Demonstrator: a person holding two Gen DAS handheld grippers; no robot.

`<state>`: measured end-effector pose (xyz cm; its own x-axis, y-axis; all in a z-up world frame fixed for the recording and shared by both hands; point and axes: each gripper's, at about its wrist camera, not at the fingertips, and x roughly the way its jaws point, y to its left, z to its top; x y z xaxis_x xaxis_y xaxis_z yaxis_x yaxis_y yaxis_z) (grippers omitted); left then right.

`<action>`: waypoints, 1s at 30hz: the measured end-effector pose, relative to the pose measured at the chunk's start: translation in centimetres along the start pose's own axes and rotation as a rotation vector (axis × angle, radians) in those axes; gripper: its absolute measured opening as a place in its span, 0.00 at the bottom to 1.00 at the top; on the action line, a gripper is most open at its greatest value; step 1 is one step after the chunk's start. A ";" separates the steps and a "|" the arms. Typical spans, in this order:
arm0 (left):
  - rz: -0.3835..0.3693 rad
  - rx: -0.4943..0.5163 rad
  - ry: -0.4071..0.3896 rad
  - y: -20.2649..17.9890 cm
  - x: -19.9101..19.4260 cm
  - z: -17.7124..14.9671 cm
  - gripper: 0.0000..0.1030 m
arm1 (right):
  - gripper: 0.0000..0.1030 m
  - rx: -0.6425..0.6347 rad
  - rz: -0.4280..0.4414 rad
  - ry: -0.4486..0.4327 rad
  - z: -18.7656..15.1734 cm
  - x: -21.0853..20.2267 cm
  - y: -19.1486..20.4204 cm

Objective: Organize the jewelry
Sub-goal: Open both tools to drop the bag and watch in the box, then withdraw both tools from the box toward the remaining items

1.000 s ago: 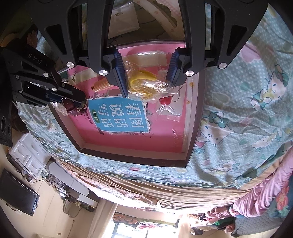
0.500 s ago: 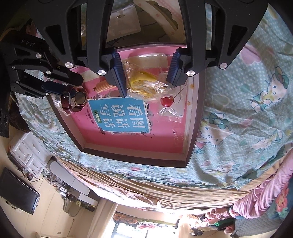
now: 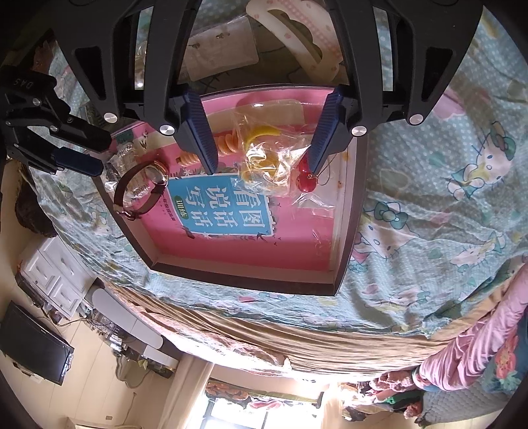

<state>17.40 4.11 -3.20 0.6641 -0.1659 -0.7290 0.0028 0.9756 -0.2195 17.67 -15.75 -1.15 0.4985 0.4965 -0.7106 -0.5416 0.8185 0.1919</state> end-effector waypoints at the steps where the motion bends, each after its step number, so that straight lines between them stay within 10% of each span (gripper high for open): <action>1: 0.001 0.000 -0.002 0.0 -0.1 0.0 0.49 | 0.51 0.004 -0.005 -0.011 0.0 -0.4 -0.2; 8: 0.001 -0.004 -0.024 -0.1 -1.1 0.1 0.60 | 0.69 0.036 -0.022 -0.079 0.5 -2.8 -0.8; 19: -0.017 -0.045 -0.065 0.2 -3.5 0.5 0.86 | 0.73 0.053 -0.033 -0.134 0.7 -5.2 -1.0; 30: -0.007 -0.074 -0.148 0.5 -8.1 1.0 0.91 | 0.73 0.045 -0.031 -0.182 0.6 -7.6 -0.6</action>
<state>12.77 6.06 3.28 0.7674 -0.1443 -0.6248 -0.0439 0.9602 -0.2757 14.54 -19.84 4.56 0.6308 0.5117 -0.5833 -0.4951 0.8443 0.2052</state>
